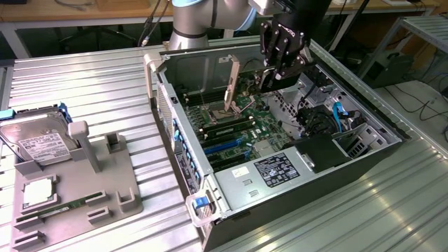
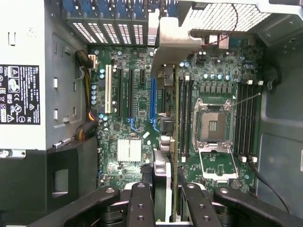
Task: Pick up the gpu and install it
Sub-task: 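Insert the gpu into the slot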
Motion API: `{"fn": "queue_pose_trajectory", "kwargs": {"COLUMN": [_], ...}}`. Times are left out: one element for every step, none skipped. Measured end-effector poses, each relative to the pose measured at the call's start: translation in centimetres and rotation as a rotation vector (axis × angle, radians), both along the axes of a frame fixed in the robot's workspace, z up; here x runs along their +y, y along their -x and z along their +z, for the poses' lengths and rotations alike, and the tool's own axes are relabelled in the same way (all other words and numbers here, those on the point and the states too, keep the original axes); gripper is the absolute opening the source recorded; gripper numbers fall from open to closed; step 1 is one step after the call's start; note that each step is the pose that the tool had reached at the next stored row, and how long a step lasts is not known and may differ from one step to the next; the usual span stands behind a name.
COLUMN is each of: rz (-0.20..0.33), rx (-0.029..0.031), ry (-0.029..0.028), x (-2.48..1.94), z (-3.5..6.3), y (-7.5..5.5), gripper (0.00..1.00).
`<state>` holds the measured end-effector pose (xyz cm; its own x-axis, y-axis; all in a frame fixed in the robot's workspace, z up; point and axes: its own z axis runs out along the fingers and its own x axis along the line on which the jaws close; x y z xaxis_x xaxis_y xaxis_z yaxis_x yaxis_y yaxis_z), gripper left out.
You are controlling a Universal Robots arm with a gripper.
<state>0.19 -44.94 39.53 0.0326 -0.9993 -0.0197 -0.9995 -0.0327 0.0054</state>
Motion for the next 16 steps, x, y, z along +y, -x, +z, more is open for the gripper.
{"fn": "queue_pose_trajectory", "kwargs": {"rz": [0.0,0.0,0.0,0.0,0.0,0.0,0.0,0.0,0.0,0.0,0.0,0.0,0.0,0.0,0.0,0.0], "rx": [0.0001,0.0,0.0,0.0,0.0,0.0,0.0,0.0,0.0,0.0,0.0001,0.0,0.0,0.0001,0.0,0.0001], "ry": [0.0,-0.0002,-0.0001,-0.0001,-0.0001,-0.0001,-0.0001,-0.0001,-0.0001,-0.0002,-0.0001,-0.0001,-0.0002,-0.0001,-0.0001,-0.0001], "x": [0.0,0.0,0.0,0.0,0.0,0.0,0.0,0.0,0.0,0.0,0.0,0.0,0.0,0.0,0.0,0.0], "z": [0.0,-0.01,-0.01,-0.01,-0.01,-0.01,-0.01,-0.01,-0.01,-0.01,-0.01,-0.01,-0.01,-0.01,-0.01,-0.01], "y": [0.0,0.0,0.0,0.01,0.02,0.03,0.03,0.03,0.03,0.03,0.03,0.03,0.07,0.11,0.17,0.29], "gripper": [0.28,0.28,0.28,0.28,0.28,0.28,0.28,0.28,0.28,0.28,0.28,0.28,0.28,0.28,0.28,0.28]}}
